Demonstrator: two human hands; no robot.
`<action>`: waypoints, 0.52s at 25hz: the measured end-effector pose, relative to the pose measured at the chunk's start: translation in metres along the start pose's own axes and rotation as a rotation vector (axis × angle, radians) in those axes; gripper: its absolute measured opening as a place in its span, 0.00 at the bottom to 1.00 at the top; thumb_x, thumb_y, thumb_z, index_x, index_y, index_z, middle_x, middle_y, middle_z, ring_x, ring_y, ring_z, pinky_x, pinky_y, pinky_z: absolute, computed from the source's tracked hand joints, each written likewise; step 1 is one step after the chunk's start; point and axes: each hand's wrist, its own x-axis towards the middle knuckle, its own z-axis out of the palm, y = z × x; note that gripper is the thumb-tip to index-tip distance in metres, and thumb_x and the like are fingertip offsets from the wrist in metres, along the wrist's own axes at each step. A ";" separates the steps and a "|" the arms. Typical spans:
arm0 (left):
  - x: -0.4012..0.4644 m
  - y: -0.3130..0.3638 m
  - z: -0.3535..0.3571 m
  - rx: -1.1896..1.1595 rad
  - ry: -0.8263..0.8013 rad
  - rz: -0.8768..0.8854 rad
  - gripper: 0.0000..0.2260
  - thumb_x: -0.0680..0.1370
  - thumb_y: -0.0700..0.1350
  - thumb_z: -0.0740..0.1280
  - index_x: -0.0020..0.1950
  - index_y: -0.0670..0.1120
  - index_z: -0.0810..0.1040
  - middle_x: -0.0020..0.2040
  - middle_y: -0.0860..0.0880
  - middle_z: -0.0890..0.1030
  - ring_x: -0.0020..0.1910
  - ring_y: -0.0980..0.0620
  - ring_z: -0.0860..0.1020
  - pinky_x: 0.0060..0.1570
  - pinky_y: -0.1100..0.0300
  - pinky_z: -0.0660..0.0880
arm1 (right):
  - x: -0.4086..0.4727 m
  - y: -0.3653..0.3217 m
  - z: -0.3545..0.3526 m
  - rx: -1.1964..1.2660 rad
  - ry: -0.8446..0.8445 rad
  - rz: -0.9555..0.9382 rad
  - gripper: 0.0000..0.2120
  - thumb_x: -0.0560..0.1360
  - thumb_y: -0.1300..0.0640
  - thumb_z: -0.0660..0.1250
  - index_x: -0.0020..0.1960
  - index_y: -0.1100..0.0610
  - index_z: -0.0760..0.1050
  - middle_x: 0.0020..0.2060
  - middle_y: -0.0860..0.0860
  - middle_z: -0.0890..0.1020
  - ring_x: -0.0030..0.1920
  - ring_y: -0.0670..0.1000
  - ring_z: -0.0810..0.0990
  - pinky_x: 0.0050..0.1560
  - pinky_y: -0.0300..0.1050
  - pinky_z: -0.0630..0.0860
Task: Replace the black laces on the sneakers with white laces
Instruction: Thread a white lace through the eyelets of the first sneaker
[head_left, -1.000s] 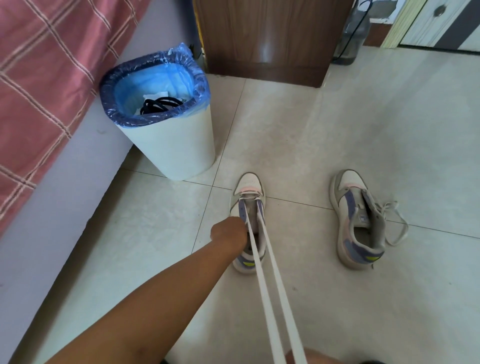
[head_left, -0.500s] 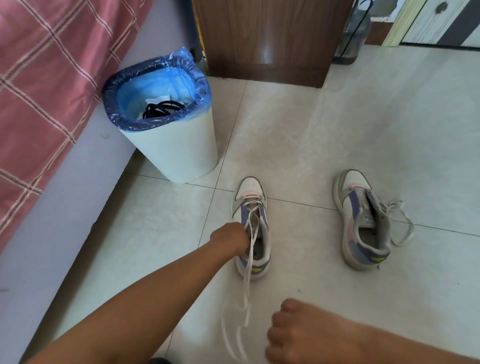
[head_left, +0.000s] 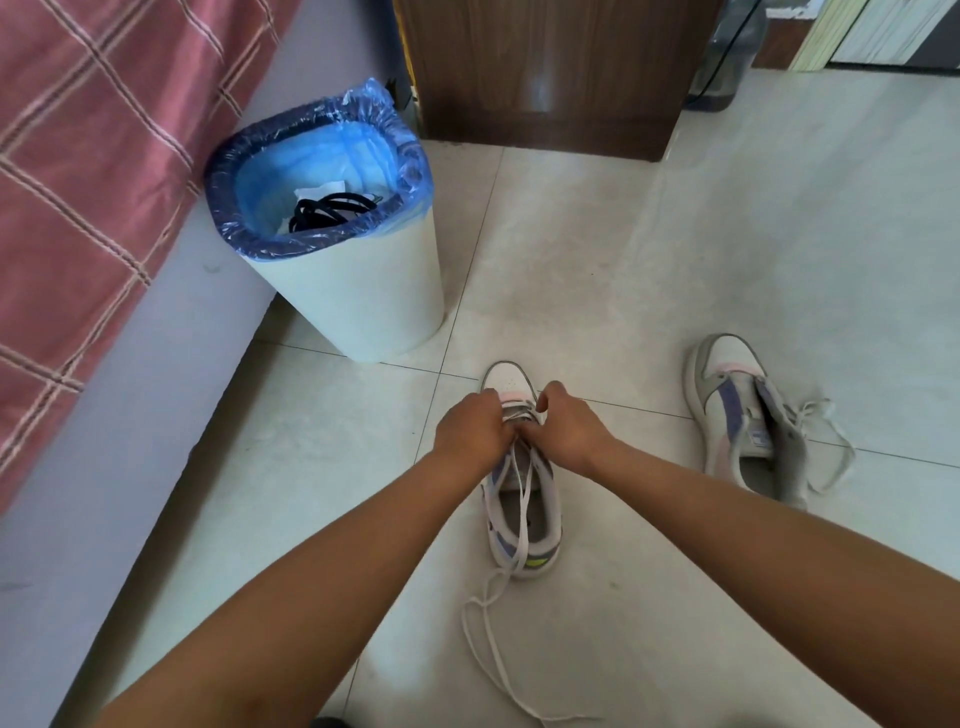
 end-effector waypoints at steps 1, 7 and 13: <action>0.003 0.001 0.003 0.004 0.019 -0.012 0.10 0.77 0.44 0.61 0.53 0.39 0.74 0.53 0.41 0.79 0.51 0.42 0.77 0.41 0.57 0.68 | 0.003 0.000 0.002 0.046 0.009 0.020 0.13 0.77 0.52 0.63 0.53 0.58 0.64 0.42 0.55 0.75 0.41 0.55 0.73 0.41 0.44 0.68; 0.005 0.005 0.010 0.057 0.060 -0.052 0.10 0.79 0.39 0.57 0.56 0.37 0.73 0.54 0.39 0.77 0.52 0.40 0.77 0.41 0.56 0.67 | 0.003 0.004 0.005 0.029 0.057 -0.014 0.10 0.76 0.54 0.63 0.50 0.58 0.63 0.40 0.55 0.75 0.40 0.56 0.73 0.39 0.45 0.66; 0.011 -0.010 0.024 -0.147 0.062 -0.055 0.06 0.80 0.40 0.58 0.52 0.41 0.74 0.49 0.44 0.76 0.51 0.44 0.76 0.41 0.59 0.66 | 0.004 0.003 0.006 0.031 0.040 -0.015 0.10 0.76 0.55 0.62 0.52 0.59 0.65 0.41 0.57 0.76 0.40 0.58 0.74 0.40 0.47 0.69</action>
